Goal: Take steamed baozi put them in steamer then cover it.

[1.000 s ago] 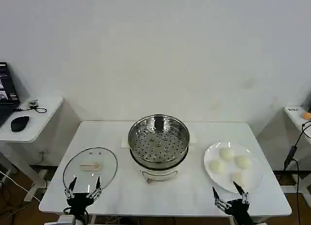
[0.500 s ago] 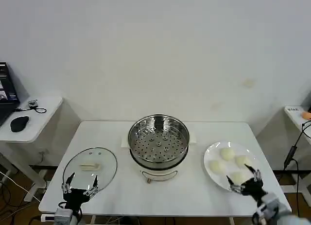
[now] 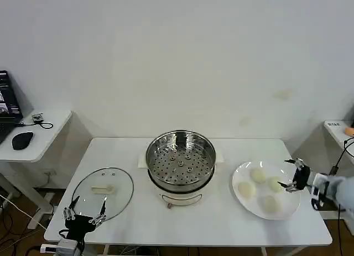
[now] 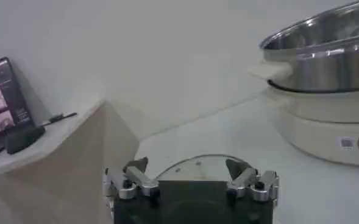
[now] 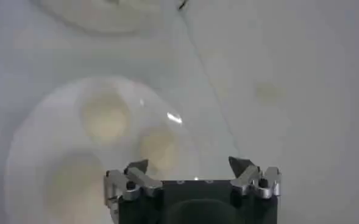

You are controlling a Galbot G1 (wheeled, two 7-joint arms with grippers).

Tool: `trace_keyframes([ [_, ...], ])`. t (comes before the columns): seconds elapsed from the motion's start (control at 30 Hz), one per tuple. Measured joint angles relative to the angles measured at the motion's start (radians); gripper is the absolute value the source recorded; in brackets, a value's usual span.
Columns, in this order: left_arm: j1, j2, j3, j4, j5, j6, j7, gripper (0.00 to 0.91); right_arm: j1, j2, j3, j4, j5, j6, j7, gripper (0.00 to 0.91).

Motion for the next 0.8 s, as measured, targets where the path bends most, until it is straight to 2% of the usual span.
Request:
trace_keyframes([
  [0.17,0.002,-0.006,-0.011,-0.003,0.011,-0.002,0.009,0.907,0.200,0.009,-0.193,-0.110,-0.044,0.037,-0.087,0.907],
  [0.33,-0.004,-0.013,-0.016,-0.015,0.021,-0.002,0.015,0.907,0.365,0.051,-0.365,-0.211,-0.072,0.075,-0.141,0.907],
  [0.53,-0.001,-0.017,-0.029,-0.009,0.028,-0.012,0.020,0.907,0.492,0.122,-0.500,-0.323,-0.108,0.110,-0.168,0.907],
  [0.8,0.003,-0.020,-0.040,-0.005,0.039,-0.025,0.022,0.907,0.587,0.219,-0.602,-0.445,-0.154,0.141,-0.178,0.907],
])
